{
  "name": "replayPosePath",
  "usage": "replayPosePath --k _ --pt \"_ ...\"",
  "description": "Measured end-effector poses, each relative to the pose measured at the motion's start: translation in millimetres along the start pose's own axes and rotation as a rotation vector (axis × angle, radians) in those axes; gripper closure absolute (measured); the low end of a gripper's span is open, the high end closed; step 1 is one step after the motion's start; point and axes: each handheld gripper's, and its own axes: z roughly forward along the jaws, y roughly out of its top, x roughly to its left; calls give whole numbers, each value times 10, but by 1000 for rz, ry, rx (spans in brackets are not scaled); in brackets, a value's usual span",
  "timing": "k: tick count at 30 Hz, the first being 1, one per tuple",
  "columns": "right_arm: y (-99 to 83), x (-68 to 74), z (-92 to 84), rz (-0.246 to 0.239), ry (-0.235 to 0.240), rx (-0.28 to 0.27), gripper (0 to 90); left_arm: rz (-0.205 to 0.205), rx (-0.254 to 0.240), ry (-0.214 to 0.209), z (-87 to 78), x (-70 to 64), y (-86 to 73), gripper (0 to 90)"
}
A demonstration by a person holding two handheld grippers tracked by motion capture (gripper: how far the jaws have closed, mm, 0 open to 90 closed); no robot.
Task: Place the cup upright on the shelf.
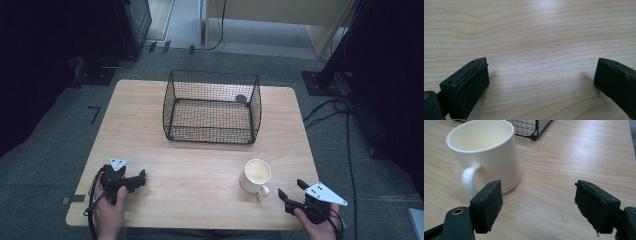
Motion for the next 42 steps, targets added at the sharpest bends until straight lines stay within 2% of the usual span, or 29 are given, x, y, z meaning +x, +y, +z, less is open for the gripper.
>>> replayPosePath --k 4,14,17,31,33,35,39,42 --pt "28 81 -13 -8 31 -17 234 0 0 0 0 0 0 0" --pt "69 167 -18 -19 61 -41 251 0 0 0 0 0 0 0" --pt "77 185 -15 -24 67 -42 253 0 0 0 0 0 0 0" --pt "104 374 100 -34 157 -32 314 0 0 0 0 0 0 0" --pt "100 400 120 -30 164 -23 365 0 0 0 0 0 0 0" --pt "96 413 132 -31 162 -20 376 0 0 0 0 0 0 0" --pt "71 441 179 -3 154 -12 539 0 0 0 0 0 0 0" --pt "63 437 197 6 145 -1 602 0 0 0 0 0 0 0"
